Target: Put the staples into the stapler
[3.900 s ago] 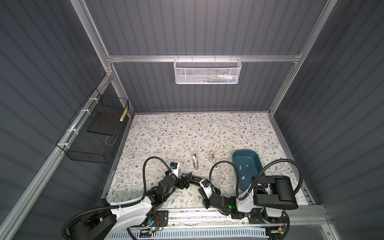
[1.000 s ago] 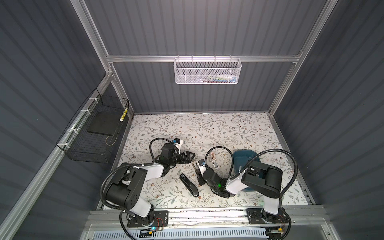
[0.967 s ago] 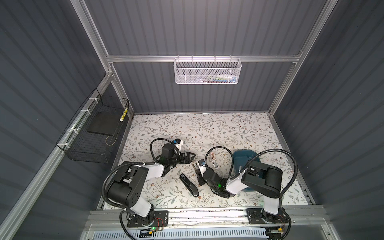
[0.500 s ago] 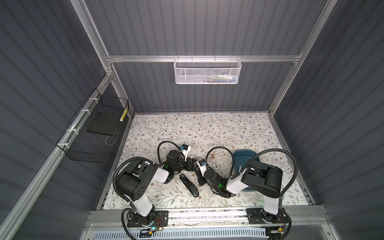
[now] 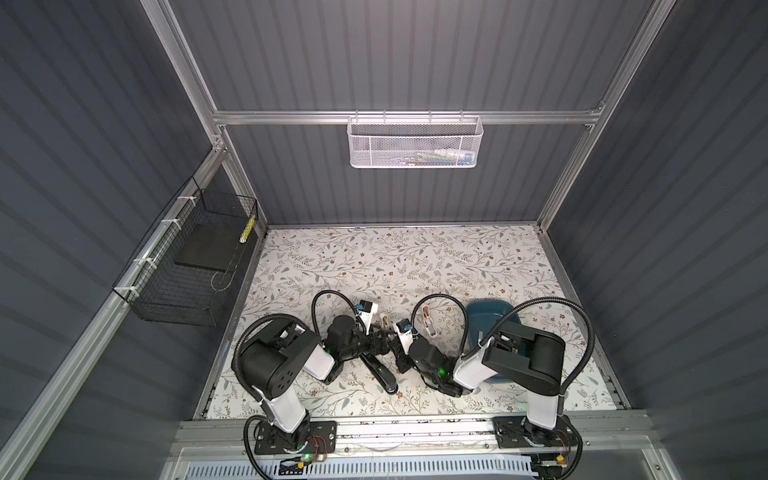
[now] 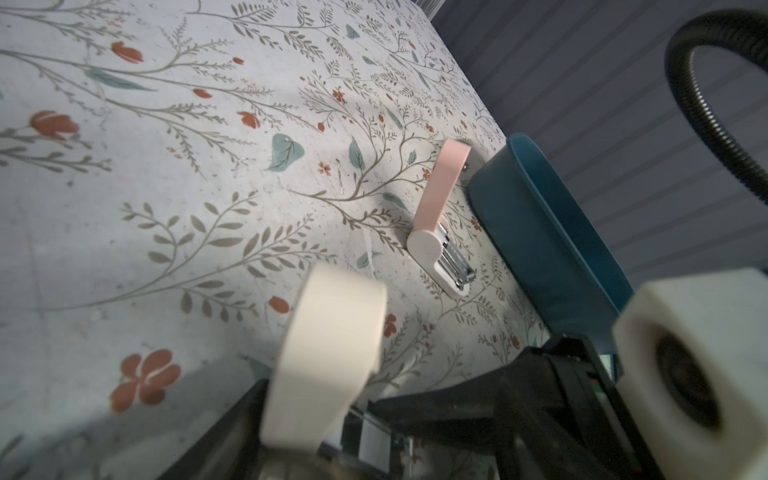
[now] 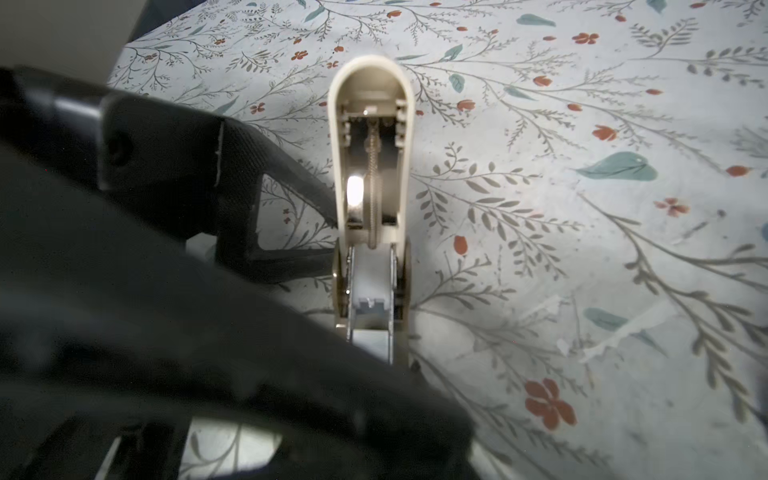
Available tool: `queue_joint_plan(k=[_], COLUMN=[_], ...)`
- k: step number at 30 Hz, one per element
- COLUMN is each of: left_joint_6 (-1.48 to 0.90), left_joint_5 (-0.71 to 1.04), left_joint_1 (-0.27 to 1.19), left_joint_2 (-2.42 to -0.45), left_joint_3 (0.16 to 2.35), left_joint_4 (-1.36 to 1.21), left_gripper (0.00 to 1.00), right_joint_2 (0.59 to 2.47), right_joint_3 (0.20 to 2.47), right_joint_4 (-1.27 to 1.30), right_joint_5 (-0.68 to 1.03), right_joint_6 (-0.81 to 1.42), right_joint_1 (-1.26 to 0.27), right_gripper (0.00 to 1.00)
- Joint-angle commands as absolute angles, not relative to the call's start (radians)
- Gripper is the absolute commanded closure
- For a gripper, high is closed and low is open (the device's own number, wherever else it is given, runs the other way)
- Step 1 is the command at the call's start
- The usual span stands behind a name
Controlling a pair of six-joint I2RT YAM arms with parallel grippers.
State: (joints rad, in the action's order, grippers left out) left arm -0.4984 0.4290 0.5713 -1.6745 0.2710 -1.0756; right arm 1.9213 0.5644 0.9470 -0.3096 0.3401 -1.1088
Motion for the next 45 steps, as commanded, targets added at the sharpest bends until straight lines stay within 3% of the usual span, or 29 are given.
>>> queue_joint_plan(k=[1,9,21,26,36,45], left_joint_6=[-0.458,-0.4,-0.415,-0.493,-0.53,-0.537], left_joint_5=[0.397,0.418,0.486,0.5,0.591,0.63], left_joint_1=[0.584,0.584,0.578,0.423,0.41,0.444], left_joint_2=[-1.565,-1.472,-1.527,-1.541,-1.589,-1.603], left_joint_3=[0.281,0.39,0.319,0.306,0.348,0.338], left_joint_4=[-0.988,-0.786,-0.982,-0.991,-1.079,-1.1], left_gripper=[0.15,0.14,0.18,0.37,0.32,0.35], right_joint_2=[1.939,1.941,1.954,1.958,1.958,1.958], right_joint_3=[0.543,0.533,0.528,0.519,0.518,0.522], right_joint_4=[0.896,0.92,0.957,0.973,0.977,0.975], right_joint_5=[-0.309,-0.295,-0.283,-0.276,-0.272,-0.273], right_joint_6=[0.352,0.35,0.352,0.351,0.35,0.356], right_joint_1=[-1.106,-1.107,-1.108,-1.108,-1.108,-1.109], right_gripper=[0.82,0.84,0.86,0.89,0.9,0.9])
